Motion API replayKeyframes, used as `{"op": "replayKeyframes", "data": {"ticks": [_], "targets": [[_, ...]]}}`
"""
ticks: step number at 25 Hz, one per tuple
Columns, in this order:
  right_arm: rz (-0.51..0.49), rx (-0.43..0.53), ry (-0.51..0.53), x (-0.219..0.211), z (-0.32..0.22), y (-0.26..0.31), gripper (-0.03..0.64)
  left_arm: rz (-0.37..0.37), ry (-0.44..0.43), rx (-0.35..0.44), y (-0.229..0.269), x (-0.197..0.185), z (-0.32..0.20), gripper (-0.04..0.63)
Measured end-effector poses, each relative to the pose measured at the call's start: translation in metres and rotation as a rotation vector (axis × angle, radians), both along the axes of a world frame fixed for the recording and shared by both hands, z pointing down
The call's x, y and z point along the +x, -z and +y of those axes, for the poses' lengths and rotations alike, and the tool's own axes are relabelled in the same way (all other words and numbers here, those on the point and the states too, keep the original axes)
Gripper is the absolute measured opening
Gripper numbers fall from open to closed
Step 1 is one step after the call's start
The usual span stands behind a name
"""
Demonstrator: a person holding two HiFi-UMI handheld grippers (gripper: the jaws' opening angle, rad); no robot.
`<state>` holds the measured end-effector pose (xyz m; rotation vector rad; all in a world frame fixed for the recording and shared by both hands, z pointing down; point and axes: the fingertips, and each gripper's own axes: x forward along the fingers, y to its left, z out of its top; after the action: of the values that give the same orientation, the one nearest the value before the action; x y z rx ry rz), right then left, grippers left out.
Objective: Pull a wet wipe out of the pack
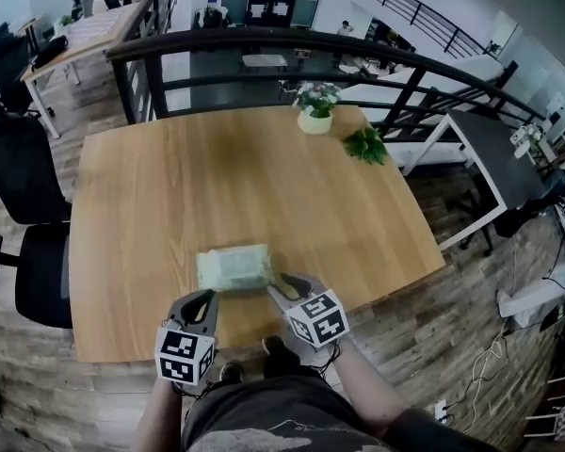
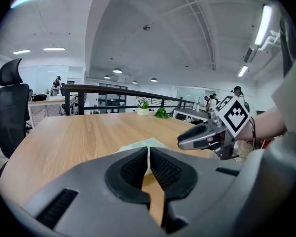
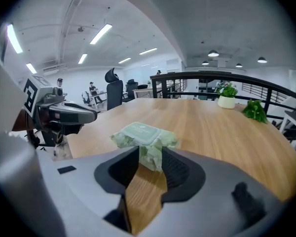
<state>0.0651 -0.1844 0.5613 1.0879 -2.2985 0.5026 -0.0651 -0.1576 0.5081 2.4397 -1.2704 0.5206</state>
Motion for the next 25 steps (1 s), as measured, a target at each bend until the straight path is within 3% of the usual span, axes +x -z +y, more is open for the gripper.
{"op": "replayKeyframes", "data": {"ticks": [3, 6, 15, 25], "targets": [[0.003, -0.029, 0.094, -0.006, -0.011, -0.012, 0.163, -0.036, 0.037, -0.003, -0.003, 0.005, -0.008, 0.022], [0.021, -0.038, 0.175, -0.011, -0.019, -0.022, 0.186, -0.020, 0.086, -0.012, -0.005, 0.012, -0.014, 0.023], [0.087, -0.019, 0.347, -0.024, -0.037, -0.039, 0.271, -0.093, 0.177, -0.047, -0.015, 0.022, -0.021, 0.023], [0.117, -0.043, 0.533, -0.030, -0.038, -0.050, 0.279, -0.124, 0.267, -0.069, -0.024, 0.024, -0.024, 0.023]]}}
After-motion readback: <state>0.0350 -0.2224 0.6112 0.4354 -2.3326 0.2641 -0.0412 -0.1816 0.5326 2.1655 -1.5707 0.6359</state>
